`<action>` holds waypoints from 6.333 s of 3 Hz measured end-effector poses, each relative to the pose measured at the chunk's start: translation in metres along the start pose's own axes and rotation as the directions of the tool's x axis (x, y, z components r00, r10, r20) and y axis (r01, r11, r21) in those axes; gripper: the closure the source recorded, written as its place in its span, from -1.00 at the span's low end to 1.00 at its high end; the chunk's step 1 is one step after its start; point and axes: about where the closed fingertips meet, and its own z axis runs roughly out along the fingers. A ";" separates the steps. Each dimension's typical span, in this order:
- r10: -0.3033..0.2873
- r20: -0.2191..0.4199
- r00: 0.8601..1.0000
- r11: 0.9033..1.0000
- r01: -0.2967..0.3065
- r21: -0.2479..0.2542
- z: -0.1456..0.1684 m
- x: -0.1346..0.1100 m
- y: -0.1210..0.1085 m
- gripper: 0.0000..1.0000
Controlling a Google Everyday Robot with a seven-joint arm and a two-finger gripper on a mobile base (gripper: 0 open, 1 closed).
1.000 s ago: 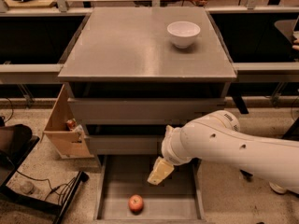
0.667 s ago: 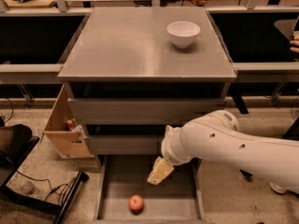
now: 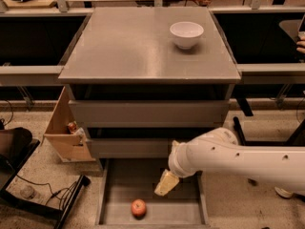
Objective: Pick apple from bottom drawer and place on counter
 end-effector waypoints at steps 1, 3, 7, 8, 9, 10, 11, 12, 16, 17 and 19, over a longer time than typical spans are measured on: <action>0.032 0.038 0.999 0.999 -0.030 -0.032 0.060 0.046 -0.003 -1.00; 0.043 0.161 0.986 0.997 -0.032 -0.070 0.154 0.105 0.002 -1.00; 0.043 0.250 0.967 0.964 0.026 -0.266 0.306 0.111 0.034 -1.00; 0.067 0.288 0.955 0.939 0.038 -0.343 0.368 0.119 0.056 -1.00; 0.093 0.308 0.947 0.923 0.034 -0.383 0.411 0.128 0.066 -1.00; 0.114 0.326 0.939 0.914 0.030 -0.404 0.434 0.131 0.074 -1.00; 0.126 0.347 0.929 0.904 0.036 -0.426 0.446 0.123 0.081 -1.00; 0.128 0.360 0.924 0.891 0.052 -0.451 0.441 0.111 0.086 -1.00; 0.102 0.349 0.932 0.879 0.079 -0.469 0.444 0.098 0.098 0.75; 0.086 0.373 0.924 0.881 0.104 -0.462 0.421 0.092 0.100 1.00; -0.029 0.411 0.911 0.813 0.261 -0.521 0.216 0.067 0.113 1.00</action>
Offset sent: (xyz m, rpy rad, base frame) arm 0.0140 -0.0545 -0.2198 0.1994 0.0080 -0.0098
